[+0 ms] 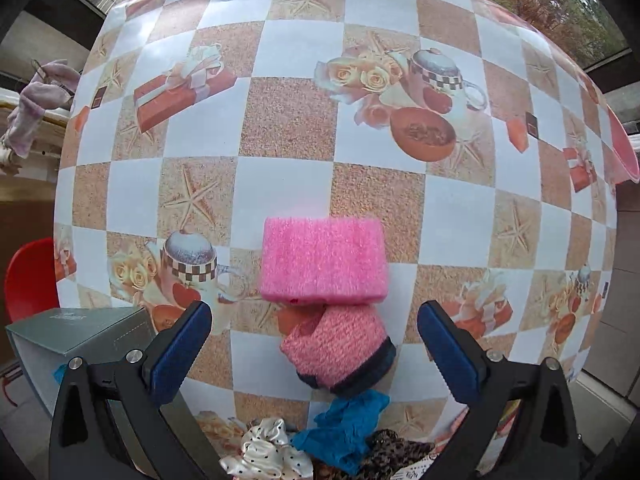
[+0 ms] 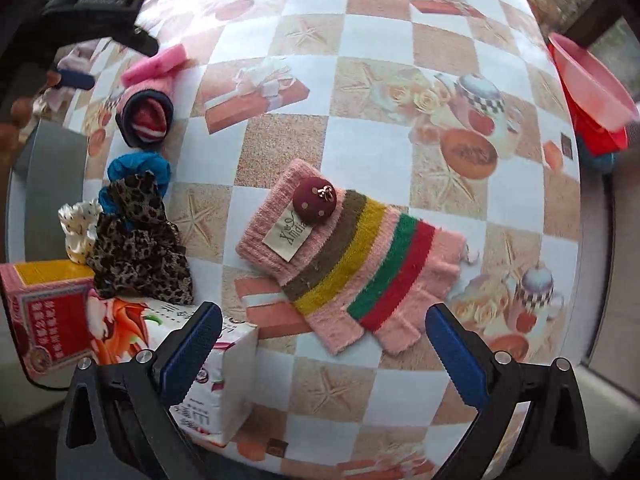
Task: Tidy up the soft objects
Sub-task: 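Reach the left tool to the pink sponge while the right tool reaches the striped glove, then grasp the pink sponge with the left tool while the right tool grasps the striped pink glove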
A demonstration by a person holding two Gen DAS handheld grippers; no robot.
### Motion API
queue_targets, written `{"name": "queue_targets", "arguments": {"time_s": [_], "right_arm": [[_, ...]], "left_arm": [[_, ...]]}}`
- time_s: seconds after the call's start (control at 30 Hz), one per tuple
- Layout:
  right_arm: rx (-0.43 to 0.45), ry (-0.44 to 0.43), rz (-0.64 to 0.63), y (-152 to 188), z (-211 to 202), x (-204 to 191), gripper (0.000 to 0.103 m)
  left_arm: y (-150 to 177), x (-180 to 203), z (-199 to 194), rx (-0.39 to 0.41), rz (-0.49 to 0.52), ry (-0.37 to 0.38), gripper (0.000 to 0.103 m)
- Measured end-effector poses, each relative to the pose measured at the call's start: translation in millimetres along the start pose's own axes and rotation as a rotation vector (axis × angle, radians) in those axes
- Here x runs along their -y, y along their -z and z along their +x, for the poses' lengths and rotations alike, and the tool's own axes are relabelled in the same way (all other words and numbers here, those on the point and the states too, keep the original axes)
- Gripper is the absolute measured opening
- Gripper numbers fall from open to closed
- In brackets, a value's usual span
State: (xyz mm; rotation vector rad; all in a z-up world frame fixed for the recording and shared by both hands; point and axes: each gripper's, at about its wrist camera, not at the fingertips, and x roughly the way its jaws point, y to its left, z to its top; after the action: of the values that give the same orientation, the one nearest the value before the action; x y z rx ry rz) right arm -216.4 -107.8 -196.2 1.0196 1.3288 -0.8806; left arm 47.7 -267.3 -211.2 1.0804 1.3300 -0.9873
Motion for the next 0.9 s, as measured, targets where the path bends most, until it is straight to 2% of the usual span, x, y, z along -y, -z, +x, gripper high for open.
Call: {"name": "queue_targets", "arguments": {"time_s": [0.17,0.27,0.43,0.5,0.63,0.77,0.83,0.9], "right_arm": [[0.037,0.065,-0.280,-10.7,17.5,-24.5,0.103],[0.035,0.087,-0.372,-16.2,35.9,-33.1,0.103],[0.024,0.103,-0.406,-18.8,60.8,-32.1,0.103],[0.034,0.078,-0.402,-18.9,61.0,-29.8,0.103],[0.027,0.070,-0.414,-19.8,61.5,-25.9,0.103],[0.037,0.065,-0.401,-28.7,60.0,-23.6,0.103],[0.036,0.066,-0.403,-32.8,58.7,-23.3,0.103],[0.003,0.074,-0.424,-34.7,59.1,-27.4,0.103]], "left_arm": [[-9.6,1.6,19.2,-0.004,-0.032,-0.017,0.103],[-13.0,2.3,28.3,-0.006,-0.044,-0.027,0.103],[-14.9,-1.4,41.4,-0.023,-0.070,-0.030,0.103],[-14.7,-3.2,48.8,-0.040,-0.078,-0.029,0.103],[-11.6,-8.5,54.4,-0.046,-0.125,0.035,0.103],[-8.9,-10.9,56.2,-0.064,-0.116,0.034,0.103],[-17.8,-8.9,59.9,-0.088,-0.120,0.032,0.103],[-19.6,-4.5,61.0,-0.092,-0.125,0.023,0.102]]}}
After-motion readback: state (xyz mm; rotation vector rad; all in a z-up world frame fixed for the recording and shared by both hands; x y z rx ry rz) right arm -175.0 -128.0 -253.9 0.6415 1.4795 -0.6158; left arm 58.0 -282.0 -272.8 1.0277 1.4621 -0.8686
